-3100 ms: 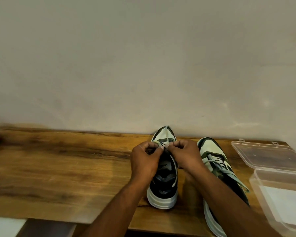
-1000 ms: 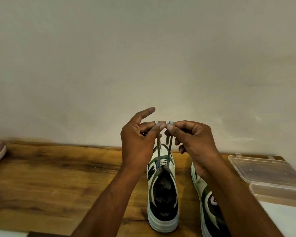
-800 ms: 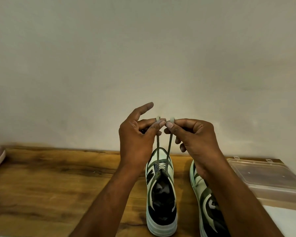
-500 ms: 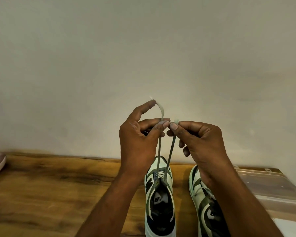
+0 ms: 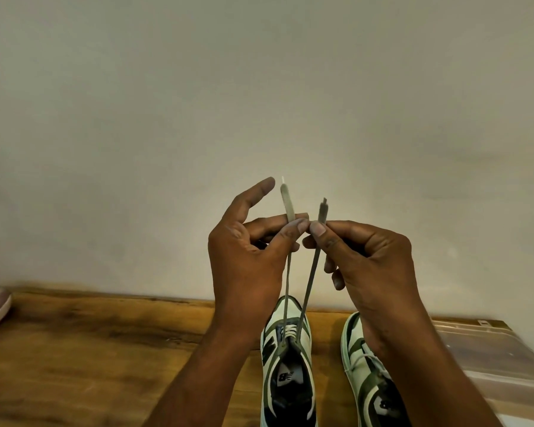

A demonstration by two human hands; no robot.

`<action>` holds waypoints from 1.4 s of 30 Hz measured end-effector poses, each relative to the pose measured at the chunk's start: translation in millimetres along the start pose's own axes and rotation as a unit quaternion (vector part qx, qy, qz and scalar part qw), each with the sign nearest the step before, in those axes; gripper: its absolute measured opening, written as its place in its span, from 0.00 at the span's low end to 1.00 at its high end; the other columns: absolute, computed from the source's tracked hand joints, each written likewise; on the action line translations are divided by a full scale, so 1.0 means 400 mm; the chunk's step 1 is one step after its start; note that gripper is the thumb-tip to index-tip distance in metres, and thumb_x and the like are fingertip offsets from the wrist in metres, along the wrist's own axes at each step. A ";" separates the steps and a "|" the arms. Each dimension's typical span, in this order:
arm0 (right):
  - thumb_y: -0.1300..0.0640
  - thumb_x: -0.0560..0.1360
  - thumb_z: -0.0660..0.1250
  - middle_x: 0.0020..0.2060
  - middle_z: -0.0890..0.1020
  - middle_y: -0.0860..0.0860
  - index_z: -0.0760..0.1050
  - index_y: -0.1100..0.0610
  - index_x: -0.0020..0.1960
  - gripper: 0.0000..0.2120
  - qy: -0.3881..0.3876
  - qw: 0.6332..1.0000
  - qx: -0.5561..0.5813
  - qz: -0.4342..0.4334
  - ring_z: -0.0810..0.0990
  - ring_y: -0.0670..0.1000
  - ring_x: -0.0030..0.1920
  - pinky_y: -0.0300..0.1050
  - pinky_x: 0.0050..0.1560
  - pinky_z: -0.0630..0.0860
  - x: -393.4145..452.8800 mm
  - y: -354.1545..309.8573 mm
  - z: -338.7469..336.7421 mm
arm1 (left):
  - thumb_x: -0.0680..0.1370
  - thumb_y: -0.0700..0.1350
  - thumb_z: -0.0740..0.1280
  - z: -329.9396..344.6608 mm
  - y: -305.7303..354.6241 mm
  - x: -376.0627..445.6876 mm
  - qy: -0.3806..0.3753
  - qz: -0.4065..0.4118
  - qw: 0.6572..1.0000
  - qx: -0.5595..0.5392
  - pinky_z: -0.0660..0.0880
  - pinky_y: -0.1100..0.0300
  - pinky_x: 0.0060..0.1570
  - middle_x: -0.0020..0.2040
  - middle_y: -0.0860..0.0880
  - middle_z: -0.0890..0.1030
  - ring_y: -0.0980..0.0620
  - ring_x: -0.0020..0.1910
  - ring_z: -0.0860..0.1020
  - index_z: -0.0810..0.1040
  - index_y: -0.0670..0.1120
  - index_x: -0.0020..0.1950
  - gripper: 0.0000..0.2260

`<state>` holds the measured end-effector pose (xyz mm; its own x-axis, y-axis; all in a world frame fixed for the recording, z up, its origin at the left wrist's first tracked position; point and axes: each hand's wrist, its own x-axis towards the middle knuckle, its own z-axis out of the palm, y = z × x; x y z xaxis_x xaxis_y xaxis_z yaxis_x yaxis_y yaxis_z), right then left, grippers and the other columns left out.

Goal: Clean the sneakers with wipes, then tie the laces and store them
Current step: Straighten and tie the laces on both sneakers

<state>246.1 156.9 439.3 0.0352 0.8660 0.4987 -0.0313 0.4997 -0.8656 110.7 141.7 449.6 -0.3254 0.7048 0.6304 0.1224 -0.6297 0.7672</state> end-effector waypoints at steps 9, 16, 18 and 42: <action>0.51 0.75 0.73 0.39 0.87 0.50 0.87 0.48 0.48 0.05 0.035 0.999 0.019 -0.014 0.77 0.45 0.32 0.46 0.32 0.73 -0.011 -0.038 -0.009 | 0.73 0.41 0.78 -0.008 0.026 -0.005 -0.020 0.012 1.000 -0.011 0.79 0.67 0.38 0.40 0.55 0.88 0.54 0.35 0.85 0.83 0.46 0.54 0.12; 0.56 0.76 0.73 0.40 0.88 0.49 0.87 0.52 0.51 0.06 0.012 0.999 0.034 -0.030 0.81 0.42 0.35 0.34 0.32 0.73 -0.026 -0.045 0.006 | 0.75 0.42 0.76 -0.027 0.020 0.004 -0.039 0.050 0.998 -0.014 0.79 0.61 0.34 0.40 0.53 0.87 0.52 0.33 0.82 0.87 0.49 0.47 0.03; 0.57 0.76 0.73 0.41 0.88 0.47 0.87 0.52 0.51 0.06 0.003 0.999 0.032 -0.038 0.82 0.41 0.37 0.34 0.32 0.74 -0.028 -0.045 0.012 | 0.75 0.44 0.75 -0.028 0.017 0.005 -0.054 0.065 0.996 0.002 0.77 0.61 0.33 0.40 0.54 0.87 0.55 0.32 0.80 0.87 0.51 0.48 0.04; 0.57 0.76 0.74 0.41 0.85 0.38 0.85 0.43 0.48 0.08 -0.098 0.976 -0.168 -0.101 0.83 0.43 0.42 0.34 0.40 0.77 0.004 -0.033 -0.032 | 0.68 0.46 0.78 -0.061 0.000 0.023 -0.115 -0.142 0.982 -0.046 0.69 0.63 0.29 0.38 0.43 0.87 0.54 0.30 0.78 0.88 0.45 0.47 0.09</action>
<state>259.2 151.4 450.8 -0.1864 0.7526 0.6315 0.2870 0.6564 -0.6977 84.9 140.3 452.5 -0.1124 0.9052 0.4099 -0.0317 -0.4156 0.9090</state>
